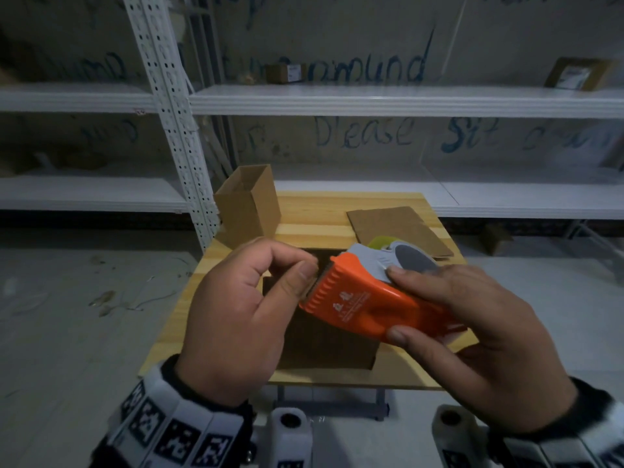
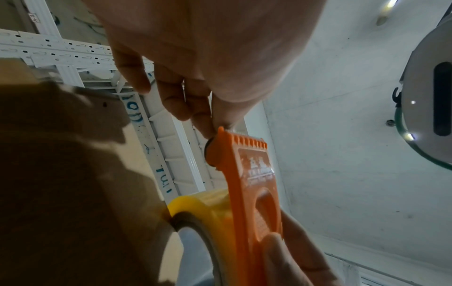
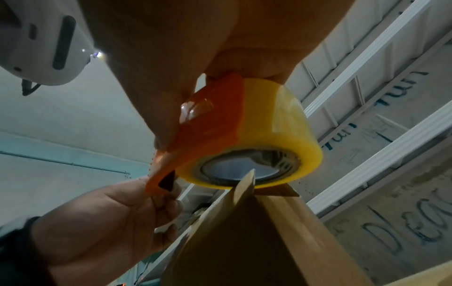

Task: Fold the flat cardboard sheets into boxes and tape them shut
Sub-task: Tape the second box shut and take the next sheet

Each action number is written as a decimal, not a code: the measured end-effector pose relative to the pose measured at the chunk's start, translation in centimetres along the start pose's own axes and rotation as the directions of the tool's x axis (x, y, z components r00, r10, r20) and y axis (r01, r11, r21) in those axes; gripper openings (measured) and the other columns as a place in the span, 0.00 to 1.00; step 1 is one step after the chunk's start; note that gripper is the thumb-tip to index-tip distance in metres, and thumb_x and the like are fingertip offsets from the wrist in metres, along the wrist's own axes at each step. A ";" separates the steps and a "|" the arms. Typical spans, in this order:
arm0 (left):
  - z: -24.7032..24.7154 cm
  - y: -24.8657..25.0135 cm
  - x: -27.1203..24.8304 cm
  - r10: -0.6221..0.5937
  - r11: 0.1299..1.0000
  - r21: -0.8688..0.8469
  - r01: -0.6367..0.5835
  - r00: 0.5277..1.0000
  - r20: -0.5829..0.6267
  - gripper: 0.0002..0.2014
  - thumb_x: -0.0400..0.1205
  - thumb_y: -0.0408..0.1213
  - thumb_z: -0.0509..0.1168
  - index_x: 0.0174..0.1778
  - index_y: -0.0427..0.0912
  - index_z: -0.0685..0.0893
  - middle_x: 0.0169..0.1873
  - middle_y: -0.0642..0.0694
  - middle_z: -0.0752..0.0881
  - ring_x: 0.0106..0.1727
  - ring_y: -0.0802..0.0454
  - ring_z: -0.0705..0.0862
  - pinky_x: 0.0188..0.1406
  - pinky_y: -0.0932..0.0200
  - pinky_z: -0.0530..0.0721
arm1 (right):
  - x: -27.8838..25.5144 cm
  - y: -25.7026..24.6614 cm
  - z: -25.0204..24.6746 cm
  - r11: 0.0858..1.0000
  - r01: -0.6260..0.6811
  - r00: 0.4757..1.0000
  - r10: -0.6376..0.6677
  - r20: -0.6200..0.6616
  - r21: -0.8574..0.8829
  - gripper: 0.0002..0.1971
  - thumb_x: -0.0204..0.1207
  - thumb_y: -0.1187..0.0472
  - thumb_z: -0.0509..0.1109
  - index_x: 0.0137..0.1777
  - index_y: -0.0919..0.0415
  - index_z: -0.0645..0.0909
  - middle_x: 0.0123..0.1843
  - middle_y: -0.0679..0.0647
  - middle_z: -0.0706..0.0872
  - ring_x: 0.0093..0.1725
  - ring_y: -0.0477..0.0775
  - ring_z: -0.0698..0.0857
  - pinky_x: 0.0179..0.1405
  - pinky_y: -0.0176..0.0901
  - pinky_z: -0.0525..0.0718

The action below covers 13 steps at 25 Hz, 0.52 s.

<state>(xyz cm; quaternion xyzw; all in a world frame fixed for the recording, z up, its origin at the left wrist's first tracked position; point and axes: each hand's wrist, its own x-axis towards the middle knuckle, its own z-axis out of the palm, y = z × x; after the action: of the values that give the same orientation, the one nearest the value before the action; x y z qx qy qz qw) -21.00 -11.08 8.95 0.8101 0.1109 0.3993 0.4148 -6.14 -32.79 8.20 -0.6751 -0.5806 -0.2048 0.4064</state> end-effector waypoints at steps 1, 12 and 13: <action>0.0 0.0 0.0 -0.016 1.000 -0.001 0.016 1.000 -0.011 0.06 0.85 0.49 0.70 0.47 0.57 0.92 0.44 0.60 0.93 0.51 0.56 0.91 0.44 0.68 0.84 | 0.1 -0.1 -0.2 1.000 -0.014 1.000 0.014 0.004 0.014 0.26 0.78 0.47 0.80 0.75 0.48 0.83 0.52 0.43 0.91 0.48 0.47 0.87 0.50 0.49 0.85; 0.8 0.4 -0.1 -0.017 0.997 0.077 0.029 0.989 -0.149 0.07 0.86 0.51 0.69 0.48 0.57 0.91 0.44 0.60 0.93 0.50 0.56 0.91 0.48 0.40 0.92 | 0.5 0.0 -0.6 1.000 0.008 1.000 -0.008 0.012 -0.013 0.27 0.77 0.45 0.81 0.74 0.51 0.84 0.48 0.41 0.87 0.44 0.41 0.81 0.49 0.36 0.77; 0.8 0.4 -0.1 -0.010 0.997 0.080 0.023 0.987 -0.159 0.07 0.87 0.50 0.69 0.48 0.56 0.91 0.44 0.60 0.93 0.50 0.57 0.91 0.48 0.39 0.91 | 0.6 -0.1 -0.7 1.000 0.008 1.000 -0.008 0.004 -0.016 0.27 0.76 0.44 0.81 0.73 0.51 0.84 0.46 0.45 0.89 0.43 0.43 0.81 0.48 0.37 0.78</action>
<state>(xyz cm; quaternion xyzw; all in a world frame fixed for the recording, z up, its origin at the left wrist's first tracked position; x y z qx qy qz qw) -20.52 -11.88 8.94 0.7910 0.1665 0.4540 0.3748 -5.95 -32.95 9.03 -0.6762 -0.5825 -0.2097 0.3992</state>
